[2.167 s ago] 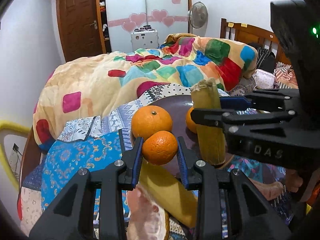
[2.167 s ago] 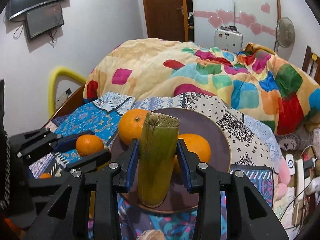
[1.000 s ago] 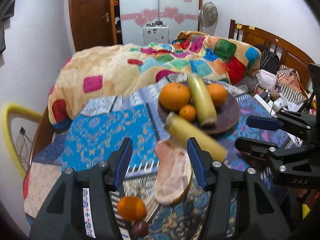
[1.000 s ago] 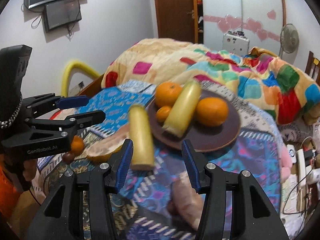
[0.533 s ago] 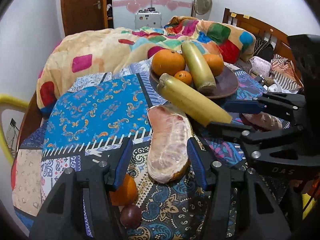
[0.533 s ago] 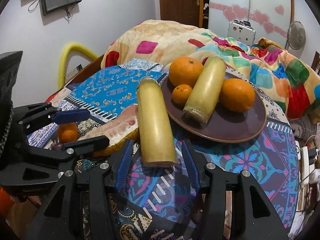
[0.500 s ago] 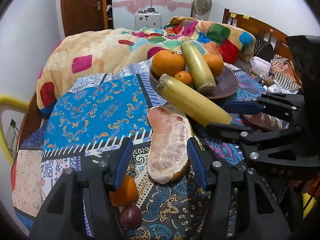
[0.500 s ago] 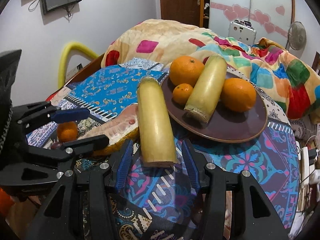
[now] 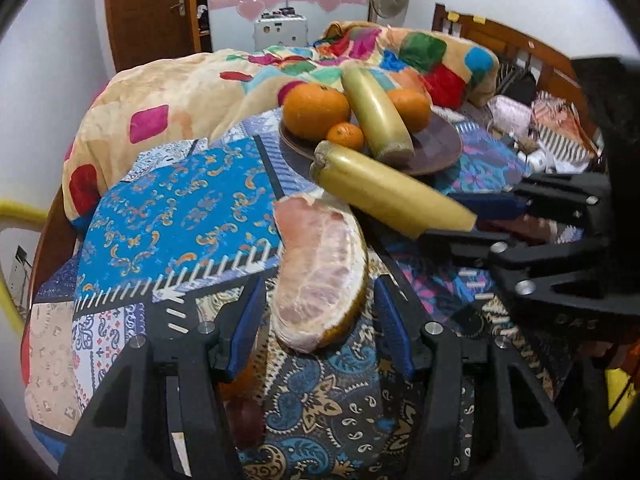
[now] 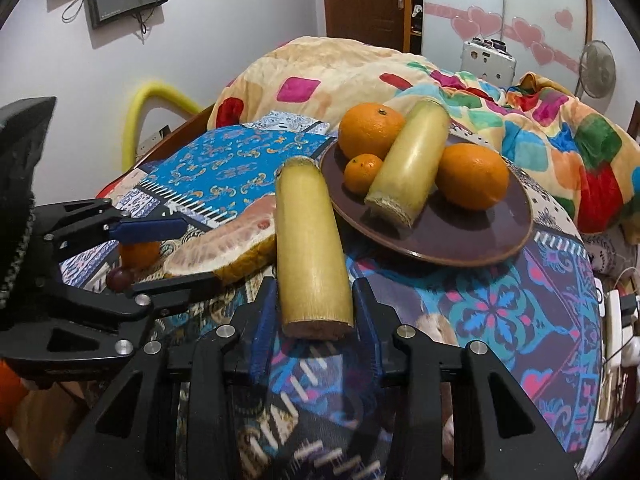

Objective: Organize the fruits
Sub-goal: 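Grasp the peeled pomelo segment with the left tool while the right tool lifts the bamboo shoot, then carry the pomelo segment toward the plate with the left tool while the right tool carries the bamboo shoot upright, then release the pomelo segment on the plate with the left tool while the right tool sets the bamboo shoot down, then grasp a mandarin with the left tool while the right tool grasps a second pomelo segment, then carry the mandarin to the plate with the left tool while the right tool places the pomelo segment there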

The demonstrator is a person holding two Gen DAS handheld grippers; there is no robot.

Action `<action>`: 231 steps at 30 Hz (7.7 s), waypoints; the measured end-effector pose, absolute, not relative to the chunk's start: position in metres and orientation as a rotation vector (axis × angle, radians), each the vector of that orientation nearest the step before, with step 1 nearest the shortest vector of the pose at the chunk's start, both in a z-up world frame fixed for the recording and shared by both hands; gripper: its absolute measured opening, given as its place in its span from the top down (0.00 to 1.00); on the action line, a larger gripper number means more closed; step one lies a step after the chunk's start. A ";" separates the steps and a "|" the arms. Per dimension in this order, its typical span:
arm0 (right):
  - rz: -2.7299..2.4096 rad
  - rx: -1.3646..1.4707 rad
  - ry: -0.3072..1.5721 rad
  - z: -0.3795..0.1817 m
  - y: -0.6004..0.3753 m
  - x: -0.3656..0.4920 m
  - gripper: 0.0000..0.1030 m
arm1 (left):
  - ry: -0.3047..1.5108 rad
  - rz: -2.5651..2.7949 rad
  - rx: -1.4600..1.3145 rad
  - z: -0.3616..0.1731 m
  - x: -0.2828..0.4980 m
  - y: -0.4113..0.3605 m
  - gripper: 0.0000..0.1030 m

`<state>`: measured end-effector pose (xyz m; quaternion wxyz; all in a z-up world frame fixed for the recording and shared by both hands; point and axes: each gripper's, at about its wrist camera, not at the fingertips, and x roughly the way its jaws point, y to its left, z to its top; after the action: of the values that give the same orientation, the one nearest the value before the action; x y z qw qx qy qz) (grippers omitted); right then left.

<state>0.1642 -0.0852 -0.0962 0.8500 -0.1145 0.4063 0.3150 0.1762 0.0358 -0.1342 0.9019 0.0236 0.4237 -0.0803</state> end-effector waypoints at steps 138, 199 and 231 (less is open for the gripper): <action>0.628 -0.107 0.757 -0.052 -0.112 0.264 0.67 | 0.693 -0.096 -0.010 -0.060 0.261 0.024 0.43; 0.572 -0.042 0.866 -0.087 -0.186 0.157 0.76 | 0.888 -0.035 -0.070 -0.128 0.144 0.085 0.65; 0.528 -0.041 0.720 -0.039 -0.208 0.192 0.82 | 0.773 -0.211 -0.054 -0.086 0.228 -0.012 0.65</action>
<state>0.1924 -0.2079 -0.0394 0.9018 -0.0196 0.3482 0.2552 0.2275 -0.0119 -0.0862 0.9206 -0.0264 0.3760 -0.1025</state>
